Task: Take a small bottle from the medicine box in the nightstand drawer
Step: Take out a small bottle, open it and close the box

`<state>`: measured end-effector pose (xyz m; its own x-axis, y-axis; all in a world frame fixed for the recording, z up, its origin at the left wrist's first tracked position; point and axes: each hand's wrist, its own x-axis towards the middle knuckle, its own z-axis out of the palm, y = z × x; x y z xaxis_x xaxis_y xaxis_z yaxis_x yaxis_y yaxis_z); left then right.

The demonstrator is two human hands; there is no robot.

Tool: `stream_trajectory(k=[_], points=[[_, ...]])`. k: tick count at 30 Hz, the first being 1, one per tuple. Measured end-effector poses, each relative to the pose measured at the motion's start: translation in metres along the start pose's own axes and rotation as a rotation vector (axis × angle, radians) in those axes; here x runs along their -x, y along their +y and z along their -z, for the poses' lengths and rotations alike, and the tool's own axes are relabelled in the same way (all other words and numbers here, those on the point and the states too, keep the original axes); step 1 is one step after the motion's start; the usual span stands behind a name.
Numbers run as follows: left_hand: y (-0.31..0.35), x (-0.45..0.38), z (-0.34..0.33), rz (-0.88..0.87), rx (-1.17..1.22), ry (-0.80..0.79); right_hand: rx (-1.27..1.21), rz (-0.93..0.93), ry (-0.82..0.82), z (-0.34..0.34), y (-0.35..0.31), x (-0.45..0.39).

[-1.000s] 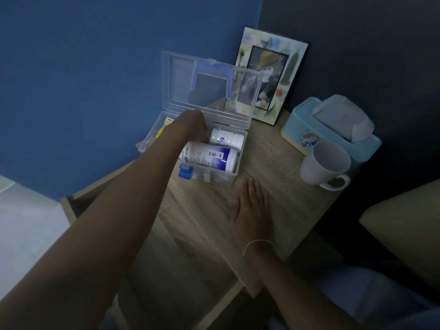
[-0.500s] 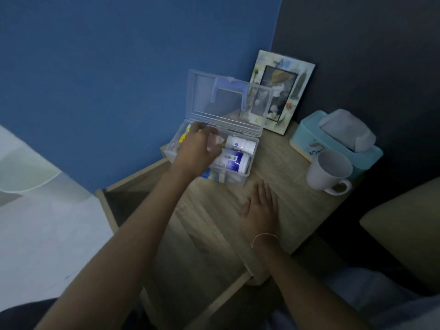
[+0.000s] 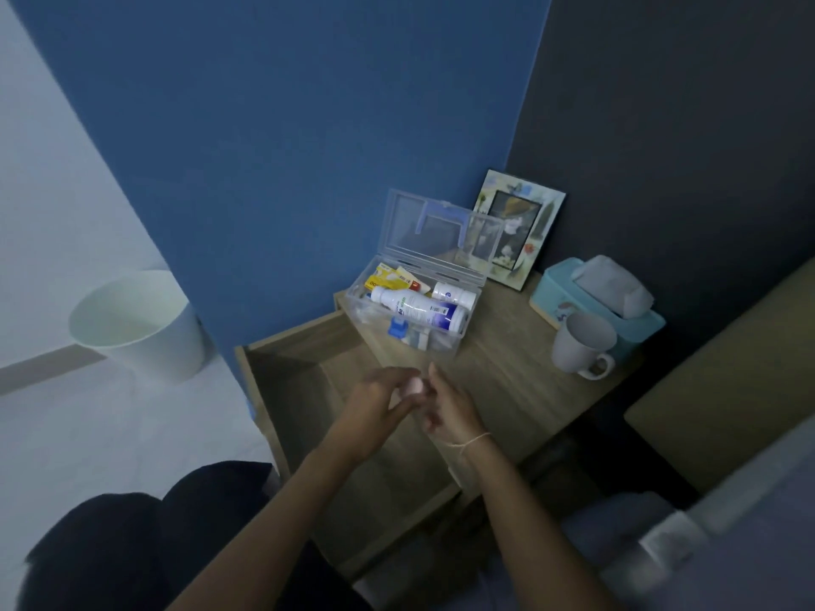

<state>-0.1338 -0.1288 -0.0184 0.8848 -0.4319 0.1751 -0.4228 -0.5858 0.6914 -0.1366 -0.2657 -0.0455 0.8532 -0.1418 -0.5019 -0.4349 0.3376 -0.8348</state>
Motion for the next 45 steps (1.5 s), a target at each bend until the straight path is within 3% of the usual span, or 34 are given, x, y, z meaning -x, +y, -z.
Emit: stream_trajectory(k=[9,16,22,28,34,39,43,45], points=[[0.023,0.017,0.010,-0.177,0.015,-0.072,-0.309,-0.210,-0.137,0.005,0.003,0.043],[0.035,0.021,0.007,-0.222,-0.084,-0.019,-0.529,-0.143,-0.224,0.001,0.005,0.056],[0.041,0.010,0.003,-0.024,-0.203,0.064,-0.519,-0.066,-0.287,0.005,0.003,0.060],[0.045,-0.001,0.011,-0.157,-0.031,-0.197,-0.503,-0.087,-0.241,0.018,-0.004,0.054],[0.047,-0.011,0.006,-0.042,-0.170,-0.190,-0.509,-0.111,-0.193,0.027,-0.001,0.054],[0.051,-0.015,0.004,-0.137,-0.071,-0.282,-0.510,-0.121,-0.163,0.037,0.000,0.055],[0.051,-0.023,-0.003,-0.053,-0.059,-0.298,-0.509,-0.130,-0.156,0.047,0.000,0.054],[0.048,-0.027,-0.009,-0.022,-0.027,-0.231,-0.526,-0.121,-0.135,0.053,0.003,0.050]])
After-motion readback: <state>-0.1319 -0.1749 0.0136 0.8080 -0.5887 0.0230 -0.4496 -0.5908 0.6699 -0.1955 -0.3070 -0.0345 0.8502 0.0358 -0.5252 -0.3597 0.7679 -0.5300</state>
